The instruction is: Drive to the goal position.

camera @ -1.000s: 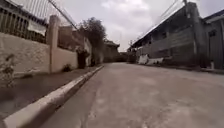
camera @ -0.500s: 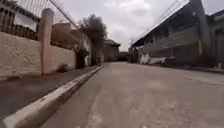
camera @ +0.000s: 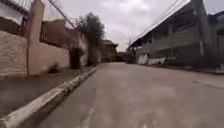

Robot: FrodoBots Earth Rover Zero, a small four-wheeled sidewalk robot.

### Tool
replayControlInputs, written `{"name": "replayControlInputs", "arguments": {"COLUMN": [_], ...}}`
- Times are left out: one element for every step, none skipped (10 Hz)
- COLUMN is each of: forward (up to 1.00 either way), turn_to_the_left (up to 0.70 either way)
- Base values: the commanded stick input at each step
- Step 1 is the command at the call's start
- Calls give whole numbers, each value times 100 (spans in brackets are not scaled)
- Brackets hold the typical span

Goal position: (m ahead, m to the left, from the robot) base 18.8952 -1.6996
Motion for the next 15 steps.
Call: {"name": "replayControlInputs", "arguments": {"forward": [100, 100, 100, 100, 100, 100, 100, 100, 100, 100, 100, 100, 100, 100, 100], "turn_to_the_left": [0, 0, 0, 0, 0, 0, 0, 0, 0, 0, 0, -4, -18, -35, -15]}}
